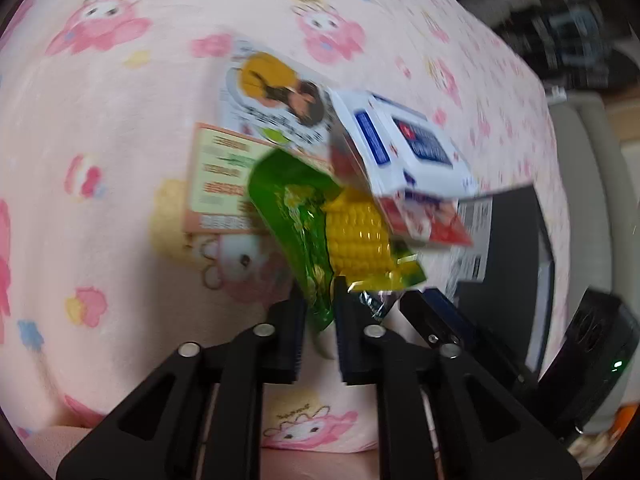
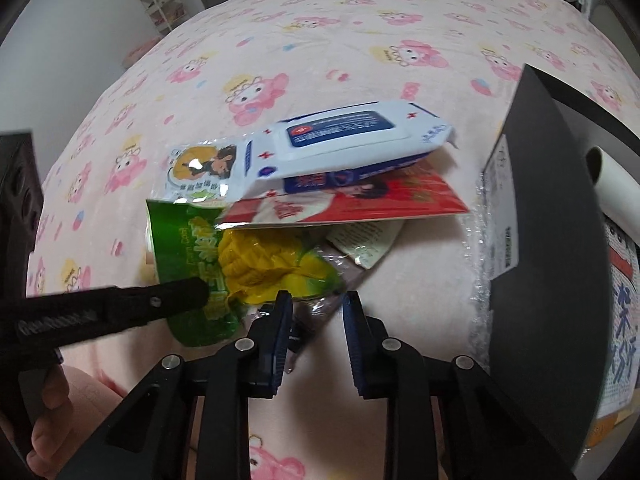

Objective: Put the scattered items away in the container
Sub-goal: 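Grasp the green-and-yellow corn snack bag with the left gripper and lift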

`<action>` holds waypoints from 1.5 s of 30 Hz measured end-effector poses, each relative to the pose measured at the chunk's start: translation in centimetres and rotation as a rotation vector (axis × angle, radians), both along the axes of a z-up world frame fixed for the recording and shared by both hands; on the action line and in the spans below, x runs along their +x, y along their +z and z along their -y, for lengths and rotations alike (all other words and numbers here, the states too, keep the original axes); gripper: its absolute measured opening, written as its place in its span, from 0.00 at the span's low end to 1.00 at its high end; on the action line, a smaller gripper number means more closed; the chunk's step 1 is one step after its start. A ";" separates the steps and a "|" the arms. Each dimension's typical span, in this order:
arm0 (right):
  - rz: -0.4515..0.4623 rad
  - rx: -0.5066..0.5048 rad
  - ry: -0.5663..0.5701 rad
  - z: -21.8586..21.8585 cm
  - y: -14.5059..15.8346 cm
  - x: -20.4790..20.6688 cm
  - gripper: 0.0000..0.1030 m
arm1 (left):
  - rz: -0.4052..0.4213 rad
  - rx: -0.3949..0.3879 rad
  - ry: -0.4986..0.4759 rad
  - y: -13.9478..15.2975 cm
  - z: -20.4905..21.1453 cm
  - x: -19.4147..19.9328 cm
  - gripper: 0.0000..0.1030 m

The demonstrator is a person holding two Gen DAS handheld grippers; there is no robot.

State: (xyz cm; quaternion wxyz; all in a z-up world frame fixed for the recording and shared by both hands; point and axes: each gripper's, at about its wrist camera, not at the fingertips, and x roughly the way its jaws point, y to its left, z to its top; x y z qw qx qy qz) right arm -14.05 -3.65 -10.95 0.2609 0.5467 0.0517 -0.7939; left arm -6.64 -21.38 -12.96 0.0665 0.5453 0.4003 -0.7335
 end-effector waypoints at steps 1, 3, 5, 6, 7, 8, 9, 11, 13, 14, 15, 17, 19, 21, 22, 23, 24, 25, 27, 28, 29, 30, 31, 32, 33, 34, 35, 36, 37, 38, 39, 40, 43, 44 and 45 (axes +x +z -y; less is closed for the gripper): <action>-0.001 -0.005 -0.008 -0.2 0.1 -0.2 0.25 | 0.004 0.014 0.030 -0.3 0.7 0.1 0.22; -0.002 -0.016 -0.015 -0.2 0.3 -0.7 0.32 | 0.012 0.039 0.087 -1.0 1.9 0.3 0.23; -0.003 -0.028 -0.012 0.0 0.5 -1.1 0.41 | 0.021 0.051 0.127 -1.4 2.6 0.3 0.23; -0.003 -0.025 -0.006 0.3 0.4 -1.4 0.44 | 0.023 0.042 0.135 -1.6 2.9 0.2 0.23; -0.003 -0.021 0.000 0.5 0.2 -1.6 0.44 | 0.026 0.034 0.142 -1.8 3.2 0.1 0.23; -0.004 -0.017 0.006 0.8 0.1 -1.8 0.44 | 0.028 0.024 0.146 -1.9 3.3 0.0 0.23; -0.001 -0.009 0.008 1.0 -0.2 -2.0 0.44 | 0.031 0.011 0.144 -2.0 3.2 -0.2 0.23; 0.010 -0.017 0.001 1.2 -0.9 -2.7 0.45 | 0.040 -0.012 0.139 -2.1 3.1 -0.5 0.23; 0.025 -0.012 0.000 1.4 -1.5 -3.1 0.48 | 0.048 -0.022 0.139 -2.2 3.0 -0.7 0.23; 0.025 -0.007 0.004 1.5 -1.6 -3.2 0.48 | 0.048 -0.021 0.146 -2.2 3.1 -0.7 0.23; 0.026 -0.002 0.008 1.6 -1.8 -3.3 0.48 | 0.045 -0.021 0.154 -2.1 3.2 -0.6 0.23; 0.024 -0.005 0.020 1.8 -1.7 -3.0 0.45 | 0.041 -0.026 0.163 -1.8 3.2 -0.4 0.23; 0.022 -0.008 0.033 1.9 -1.6 -2.8 0.41 | 0.037 -0.034 0.166 -1.5 3.1 -0.3 0.23; 0.047 -0.035 0.060 2.2 -1.4 -2.2 0.30 | 0.033 -0.039 0.167 -1.2 3.0 -0.2 0.23; 0.061 -0.050 0.074 2.3 -1.4 -1.9 0.29 | 0.032 -0.041 0.167 -1.1 2.9 -0.2 0.23; 0.074 -0.064 0.088 2.4 -1.3 -1.6 0.28 | 0.031 -0.042 0.168 -1.0 2.9 -0.1 0.23; 0.084 -0.066 0.104 2.7 -1.2 -1.2 0.28 | 0.031 -0.043 0.169 -0.9 2.9 0.0 0.23; 0.092 -0.066 0.120 2.9 -1.2 -0.7 0.28 | 0.031 -0.045 0.172 -0.8 2.8 0.0 0.23; 0.110 -0.060 0.138 3.1 -1.3 0.1 0.28 | 0.032 -0.046 0.176 -0.7 2.7 0.0 0.23; 0.126 -0.068 0.143 3.0 -1.3 0.2 0.28 | 0.034 -0.043 0.174 -0.7 2.5 -0.1 0.23; 0.142 -0.077 0.147 2.9 -1.3 0.4 0.29 | 0.036 -0.042 0.172 -0.7 2.4 -0.2 0.23; 0.150 -0.081 0.146 2.8 -1.3 0.4 0.29 | 0.040 -0.041 0.166 -0.9 2.3 -0.4 0.23; 0.151 -0.084 0.139 2.6 -1.2 0.3 0.29 | 0.046 -0.040 0.158 -1.2 2.6 -0.4 0.23; 0.151 -0.086 0.133 2.4 -1.2 0.2 0.29 | 0.051 -0.038 0.150 -1.6 2.9 -0.3 0.23; 0.149 -0.085 0.123 2.3 -1.1 0.0 0.31 | 0.056 -0.036 0.144 -1.9 3.2 -0.4 0.23; 0.146 -0.082 0.108 2.1 -1.2 -0.2 0.34 | 0.061 -0.033 0.142 -2.0 3.1 -0.5 0.23; 0.143 -0.084 0.091 1.9 -1.2 -0.4 0.35 | 0.065 -0.029 0.140 -2.1 3.1 -0.6 0.23; 0.144 -0.095 0.078 1.9 -1.2 -0.6 0.38 | 0.069 -0.027 0.138 -2.3 3.1 -0.6 0.23; 0.145 -0.108 0.065 1.9 -1.3 -0.9 0.41 | 0.074 -0.028 0.136 -2.3 3.1 -0.6 0.23; 0.146 -0.120 0.052 1.9 -1.3 -1.1 0.43 | 0.078 -0.027 0.134 -2.4 3.1 -0.6 0.24; 0.149 -0.131 0.047 2.0 -1.3 -1.3 0.45 | 0.080 -0.025 0.130 -2.6 3.0 -0.8 0.26; 0.149 -0.137 0.050 2.2 -1.3 -1.4 0.46 | 0.081 -0.023 0.126 -2.7 2.9 -1.0 0.27; 0.146 -0.149 0.066 3.1 -1.5 -1.6 0.47 | 0.088 -0.037 0.125 -2.8 2.8 -1.3 0.28; 0.151 -0.152 0.073 3.3 -1.5 -1.6 0.47 | 0.090 -0.040 0.126 -2.8 2.8 -1.3 0.27; 0.155 -0.155 0.080 3.5 -1.5 -1.7 0.47 | 0.092 -0.041 0.125 -2.8 2.8 -1.3 0.26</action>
